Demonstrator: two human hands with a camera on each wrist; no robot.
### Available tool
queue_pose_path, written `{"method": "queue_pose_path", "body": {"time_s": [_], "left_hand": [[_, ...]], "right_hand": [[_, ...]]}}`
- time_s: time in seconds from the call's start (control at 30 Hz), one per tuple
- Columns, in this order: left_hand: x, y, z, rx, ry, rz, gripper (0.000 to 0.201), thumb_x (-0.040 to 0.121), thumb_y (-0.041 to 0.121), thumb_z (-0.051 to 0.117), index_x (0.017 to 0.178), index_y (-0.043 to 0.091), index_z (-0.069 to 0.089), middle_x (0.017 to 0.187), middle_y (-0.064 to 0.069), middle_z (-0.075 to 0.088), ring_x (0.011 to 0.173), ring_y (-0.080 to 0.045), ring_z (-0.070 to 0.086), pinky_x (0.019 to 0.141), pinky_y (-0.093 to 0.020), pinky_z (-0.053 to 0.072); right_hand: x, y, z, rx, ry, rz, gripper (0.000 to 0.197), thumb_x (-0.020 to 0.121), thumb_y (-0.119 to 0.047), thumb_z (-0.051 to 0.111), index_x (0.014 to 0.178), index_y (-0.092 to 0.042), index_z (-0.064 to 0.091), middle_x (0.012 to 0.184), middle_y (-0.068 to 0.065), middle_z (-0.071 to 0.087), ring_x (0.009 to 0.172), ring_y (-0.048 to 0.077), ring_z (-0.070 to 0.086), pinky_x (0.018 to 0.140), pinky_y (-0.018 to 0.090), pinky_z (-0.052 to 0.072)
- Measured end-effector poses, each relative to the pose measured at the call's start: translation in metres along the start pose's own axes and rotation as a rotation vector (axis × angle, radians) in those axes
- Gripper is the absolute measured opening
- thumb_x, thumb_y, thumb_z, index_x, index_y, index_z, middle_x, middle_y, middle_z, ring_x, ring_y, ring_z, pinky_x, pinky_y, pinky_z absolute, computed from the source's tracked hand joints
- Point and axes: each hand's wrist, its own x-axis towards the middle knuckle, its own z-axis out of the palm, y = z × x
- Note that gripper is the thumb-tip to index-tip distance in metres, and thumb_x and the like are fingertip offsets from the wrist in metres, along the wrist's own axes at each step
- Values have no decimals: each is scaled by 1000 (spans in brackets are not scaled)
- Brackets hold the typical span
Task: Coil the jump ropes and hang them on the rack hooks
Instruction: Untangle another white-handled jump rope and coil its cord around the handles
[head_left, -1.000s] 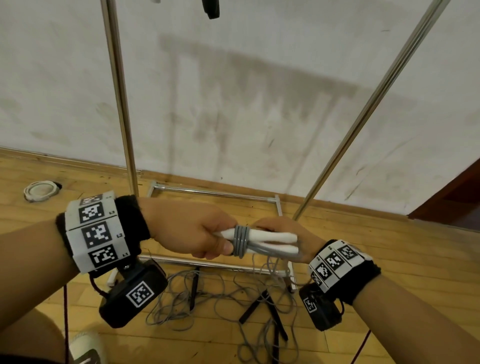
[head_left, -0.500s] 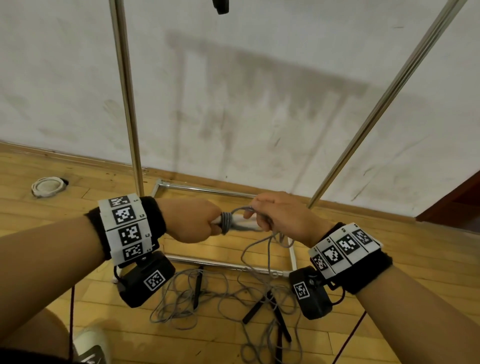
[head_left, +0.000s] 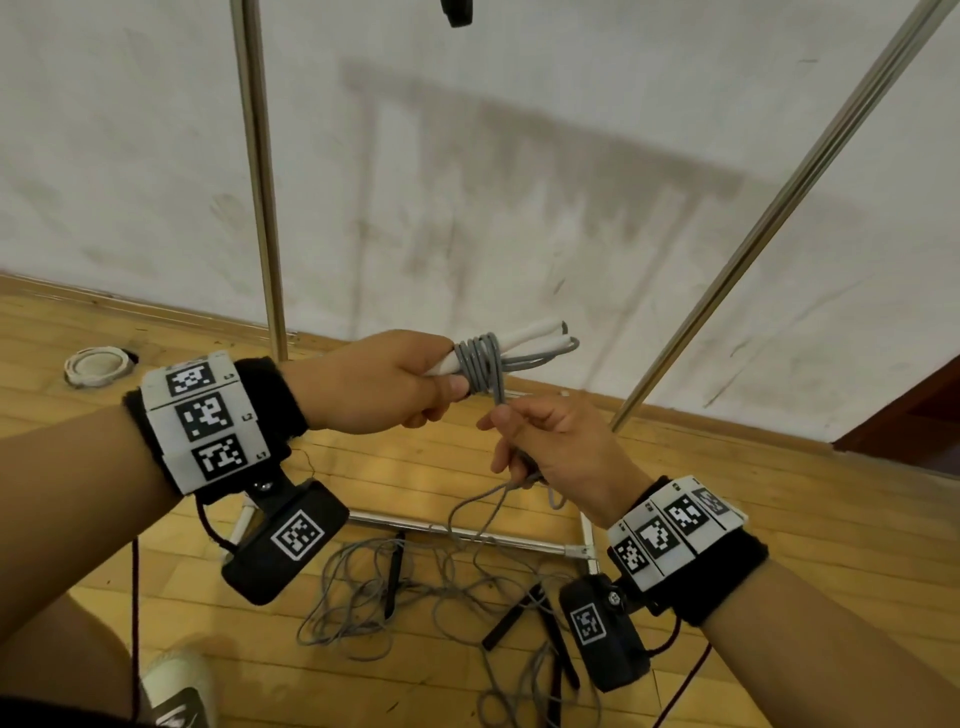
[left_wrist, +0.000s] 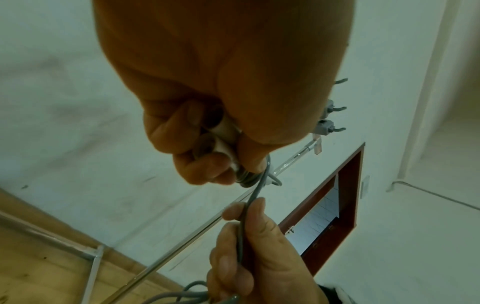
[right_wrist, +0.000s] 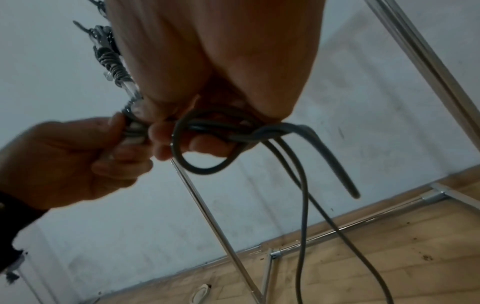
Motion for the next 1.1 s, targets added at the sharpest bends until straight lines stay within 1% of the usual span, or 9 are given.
{"method": "queue_pose_path", "body": {"time_s": [0.23,0.33,0.43,0.57,0.67,0.8,0.9,1.0,1.1], "left_hand": [[-11,6,-2,-42,-80,48,17,102,22,51,87,14,55,69,5,59,60,-11,55,62,-30,48],[-14,10,0,-20,-174,76,15,103,22,51,100,10,59,69,4,59,61,-13,56,64,-36,50],[-19,17,1,-67,-291,134,21,103,21,51,97,38,63,69,4,59,60,-13,56,62,-32,50],[-23,18,4,4,-418,96,15,100,27,52,92,16,56,71,-2,61,61,-12,56,62,-29,48],[-23,15,9,58,-498,52,15,102,24,53,95,11,56,72,1,61,63,-11,56,65,-30,49],[-22,14,22,131,-587,14,18,101,26,54,85,19,55,69,10,59,59,-5,54,59,-19,45],[-20,13,30,190,-634,-5,19,100,30,54,85,19,56,67,11,59,56,-3,52,58,-19,44],[-15,9,31,260,-597,-17,19,100,33,54,84,22,55,70,9,60,55,0,51,56,-16,43],[-10,-1,30,386,-566,-55,19,100,35,53,83,26,52,77,5,60,64,-9,52,68,-34,50]], "right_hand": [[-8,14,-9,-26,-172,-15,28,101,-3,44,117,-14,64,86,3,66,75,11,63,77,27,55],[-11,16,-12,-144,-167,8,21,101,-14,48,103,-6,67,76,2,66,65,11,61,65,24,52],[-15,22,-14,-314,-177,9,31,94,-40,53,79,-16,66,58,-4,61,51,9,54,54,22,46],[-19,25,-24,-300,-216,26,29,101,-2,42,90,-15,65,63,-6,66,51,4,56,45,16,41],[-14,22,-32,-438,-272,51,26,93,3,50,95,-13,70,77,-9,64,64,5,57,61,21,46],[-5,20,-34,-811,-270,-218,23,98,-25,56,106,-12,73,91,-8,68,80,2,57,74,19,44],[-1,19,-42,-1161,-177,-240,64,86,-75,24,78,-27,64,68,-10,59,63,5,53,54,33,41],[1,15,-49,-1319,-32,-225,71,78,-85,10,66,-25,47,53,-9,48,50,3,45,46,27,23],[4,9,-50,-1208,64,-233,66,77,-84,22,67,-24,46,50,-9,45,48,4,44,46,26,22]]}}
